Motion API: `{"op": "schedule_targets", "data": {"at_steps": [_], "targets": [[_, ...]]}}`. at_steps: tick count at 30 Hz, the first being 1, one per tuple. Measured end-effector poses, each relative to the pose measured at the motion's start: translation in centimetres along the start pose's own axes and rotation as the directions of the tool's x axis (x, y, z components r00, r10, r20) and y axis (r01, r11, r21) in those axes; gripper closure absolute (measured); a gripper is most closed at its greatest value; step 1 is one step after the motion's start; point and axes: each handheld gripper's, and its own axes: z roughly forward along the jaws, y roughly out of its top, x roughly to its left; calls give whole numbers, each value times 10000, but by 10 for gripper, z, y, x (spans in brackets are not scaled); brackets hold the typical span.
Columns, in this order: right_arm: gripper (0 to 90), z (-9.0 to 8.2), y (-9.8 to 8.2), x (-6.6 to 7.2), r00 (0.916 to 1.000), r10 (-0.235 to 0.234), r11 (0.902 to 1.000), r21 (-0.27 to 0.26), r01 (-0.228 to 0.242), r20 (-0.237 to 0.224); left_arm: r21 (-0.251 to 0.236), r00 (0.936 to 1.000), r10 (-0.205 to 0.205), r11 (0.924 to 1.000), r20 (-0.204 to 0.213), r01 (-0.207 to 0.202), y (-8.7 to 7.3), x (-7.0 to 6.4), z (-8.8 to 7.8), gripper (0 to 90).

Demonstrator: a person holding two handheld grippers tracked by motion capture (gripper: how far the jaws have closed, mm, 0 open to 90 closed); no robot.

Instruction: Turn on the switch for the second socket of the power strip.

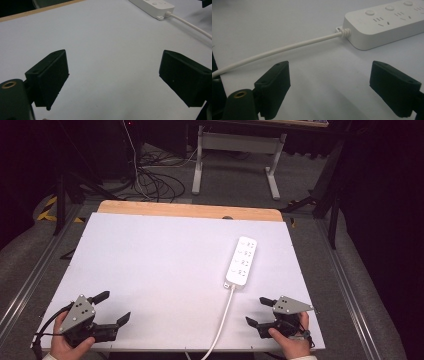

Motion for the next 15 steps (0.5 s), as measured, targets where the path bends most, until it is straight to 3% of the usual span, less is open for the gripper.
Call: {"op": "schedule_targets", "data": {"at_steps": [4, 8, 15], "targets": [[172, -4, 1, -2, 9997, -128, 9997, -205, 132, 193, -133, 9999, 116, 9998, -17, -116, -1, 1, 0, 96], [172, -6, 0, -3, 9989, -264, 9996, -23, 265, 396, -192, 9994, 269, 9994, -222, -274, -2, 0, 2, 94], [160, -7, -2, -7, 9986, 80, 9998, 189, -90, 524, -146, 9998, 102, 9998, -174, -105, -2, 1, 2, 94]]}}
